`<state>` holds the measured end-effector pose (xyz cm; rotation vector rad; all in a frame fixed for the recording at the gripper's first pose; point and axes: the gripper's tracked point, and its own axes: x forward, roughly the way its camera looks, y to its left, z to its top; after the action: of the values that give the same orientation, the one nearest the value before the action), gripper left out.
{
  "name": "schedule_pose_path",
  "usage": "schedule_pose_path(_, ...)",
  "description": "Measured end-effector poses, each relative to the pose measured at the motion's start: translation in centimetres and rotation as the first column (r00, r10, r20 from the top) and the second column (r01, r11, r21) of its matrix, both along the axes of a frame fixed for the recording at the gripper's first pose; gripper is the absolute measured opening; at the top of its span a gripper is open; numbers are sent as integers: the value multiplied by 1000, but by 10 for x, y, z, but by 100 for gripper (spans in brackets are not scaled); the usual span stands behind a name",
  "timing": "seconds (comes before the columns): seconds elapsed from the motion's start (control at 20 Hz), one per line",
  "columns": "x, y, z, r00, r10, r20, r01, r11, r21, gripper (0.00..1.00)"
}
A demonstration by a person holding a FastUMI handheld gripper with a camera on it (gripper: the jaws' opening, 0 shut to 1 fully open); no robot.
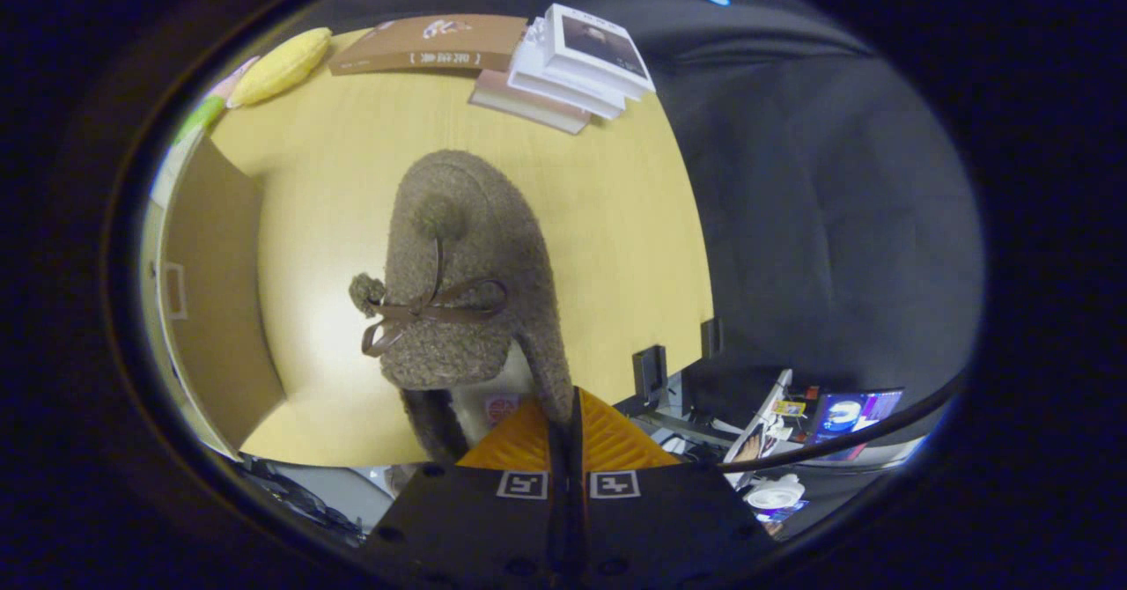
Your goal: Open the storage box then place both shoes into the box .Put the left shoe in first, then the right shoe, with the right side of both shoes facing outward in a uniform manner.
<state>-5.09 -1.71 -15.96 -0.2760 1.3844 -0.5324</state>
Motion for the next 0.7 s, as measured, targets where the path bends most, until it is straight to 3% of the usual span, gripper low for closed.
schedule_pose_path(0.15, 9, 32, 39, 999, 24, 28, -23, 999, -34, 3)
schedule_pose_path(0.4, 37, 116, 94, 992, 58, 116, -60, 998, 10, 4)
schedule_pose_path(0.7, 57, 222, 94, 978, 99, 182, -127, 981, 145, 3)
